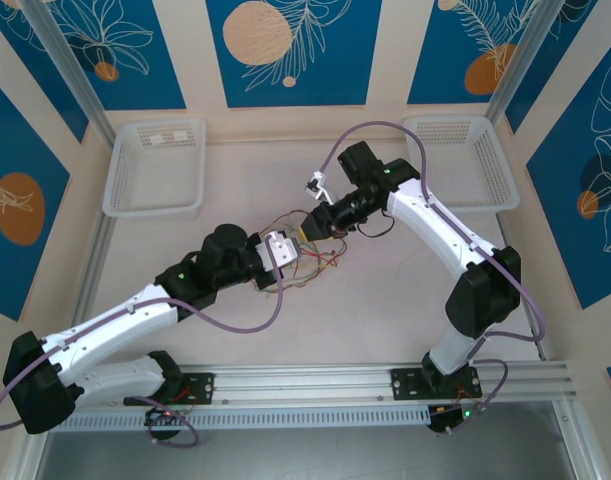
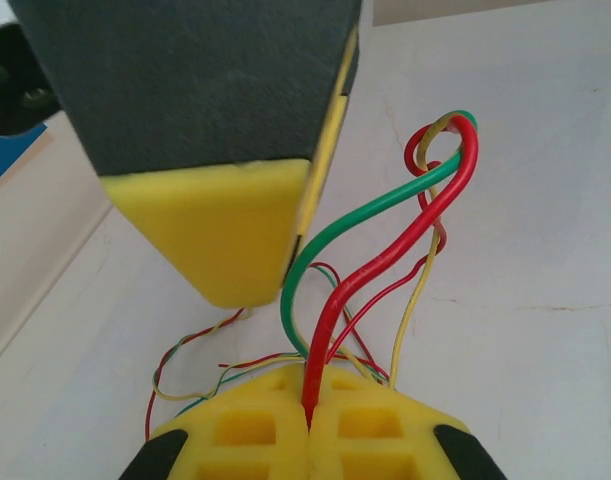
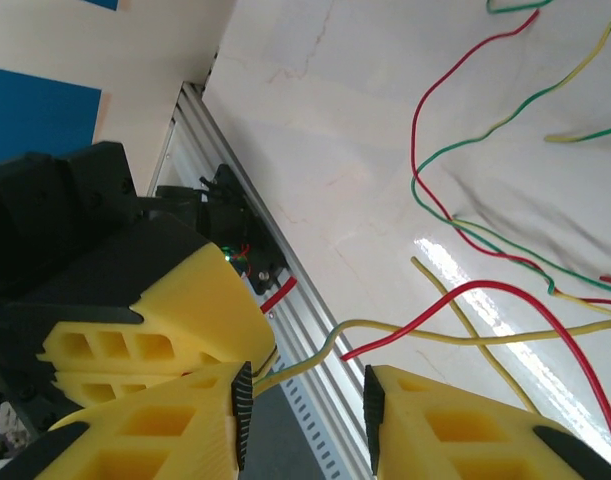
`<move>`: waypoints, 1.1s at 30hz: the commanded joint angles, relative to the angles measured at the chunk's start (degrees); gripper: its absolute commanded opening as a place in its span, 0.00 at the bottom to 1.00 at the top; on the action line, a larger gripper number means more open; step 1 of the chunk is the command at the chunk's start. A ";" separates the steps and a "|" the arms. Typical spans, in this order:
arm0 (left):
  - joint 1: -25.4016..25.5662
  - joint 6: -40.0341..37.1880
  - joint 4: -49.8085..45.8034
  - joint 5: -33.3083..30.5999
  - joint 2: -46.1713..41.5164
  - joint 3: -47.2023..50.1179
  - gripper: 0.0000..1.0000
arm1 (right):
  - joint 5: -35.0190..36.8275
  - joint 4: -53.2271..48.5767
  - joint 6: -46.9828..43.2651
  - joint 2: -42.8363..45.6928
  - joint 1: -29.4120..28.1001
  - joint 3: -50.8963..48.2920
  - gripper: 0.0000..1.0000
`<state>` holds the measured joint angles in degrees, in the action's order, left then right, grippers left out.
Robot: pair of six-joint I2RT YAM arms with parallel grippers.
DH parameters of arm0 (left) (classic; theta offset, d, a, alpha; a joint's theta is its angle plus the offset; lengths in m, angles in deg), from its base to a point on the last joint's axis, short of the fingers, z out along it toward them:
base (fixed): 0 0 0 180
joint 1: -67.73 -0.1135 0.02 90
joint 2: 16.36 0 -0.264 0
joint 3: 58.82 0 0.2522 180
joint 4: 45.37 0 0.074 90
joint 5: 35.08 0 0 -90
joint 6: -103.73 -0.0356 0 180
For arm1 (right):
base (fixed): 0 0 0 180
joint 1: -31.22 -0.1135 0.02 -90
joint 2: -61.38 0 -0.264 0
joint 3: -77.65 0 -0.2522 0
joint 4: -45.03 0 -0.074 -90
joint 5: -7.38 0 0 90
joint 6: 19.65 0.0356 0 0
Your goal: Untangle the cables
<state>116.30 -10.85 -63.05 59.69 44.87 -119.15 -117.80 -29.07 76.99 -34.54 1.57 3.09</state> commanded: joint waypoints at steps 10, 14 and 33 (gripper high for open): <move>0.99 -0.13 1.56 0.01 0.37 -1.29 0.00 | -9.26 1.08 1.17 4.33 -0.49 -2.40 0.48; 1.15 0.23 1.99 -0.36 0.25 -0.91 0.00 | -7.94 -1.25 -0.12 4.40 -0.86 -3.48 0.37; 1.39 0.70 3.72 -1.60 -2.71 1.38 0.00 | -2.01 1.45 2.57 3.11 -0.06 -5.99 0.42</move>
<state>116.89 -10.67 -62.42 58.47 43.69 -118.60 -121.37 -26.76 78.87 -30.78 1.35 -3.27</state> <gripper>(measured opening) 0.043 0.404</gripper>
